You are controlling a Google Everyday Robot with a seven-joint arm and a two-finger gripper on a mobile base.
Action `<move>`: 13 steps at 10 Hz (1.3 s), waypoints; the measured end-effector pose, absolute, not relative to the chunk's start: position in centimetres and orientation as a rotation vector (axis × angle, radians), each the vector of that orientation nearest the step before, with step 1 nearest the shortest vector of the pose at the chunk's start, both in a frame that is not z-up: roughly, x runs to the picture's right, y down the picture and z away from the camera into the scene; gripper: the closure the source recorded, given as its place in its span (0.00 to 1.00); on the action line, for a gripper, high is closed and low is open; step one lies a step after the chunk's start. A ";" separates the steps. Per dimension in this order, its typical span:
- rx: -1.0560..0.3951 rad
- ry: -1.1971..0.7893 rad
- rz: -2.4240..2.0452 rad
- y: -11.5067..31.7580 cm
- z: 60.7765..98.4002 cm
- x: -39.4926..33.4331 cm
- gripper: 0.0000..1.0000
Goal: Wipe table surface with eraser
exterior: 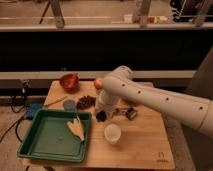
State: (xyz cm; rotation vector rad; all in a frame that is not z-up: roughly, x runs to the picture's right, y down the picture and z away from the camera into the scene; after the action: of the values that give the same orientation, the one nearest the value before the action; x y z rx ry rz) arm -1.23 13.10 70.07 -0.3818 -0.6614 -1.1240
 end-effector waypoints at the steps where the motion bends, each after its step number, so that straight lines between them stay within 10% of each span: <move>1: -0.393 -0.646 -1.080 14.0 69.7 1.0 1.00; 13: -0.573 -0.695 -0.995 28.5 68.5 20.9 1.00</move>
State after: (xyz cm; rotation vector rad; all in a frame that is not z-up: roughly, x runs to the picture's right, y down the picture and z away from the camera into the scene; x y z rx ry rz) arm 20.91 28.55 68.45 -0.5729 -0.6954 -0.9951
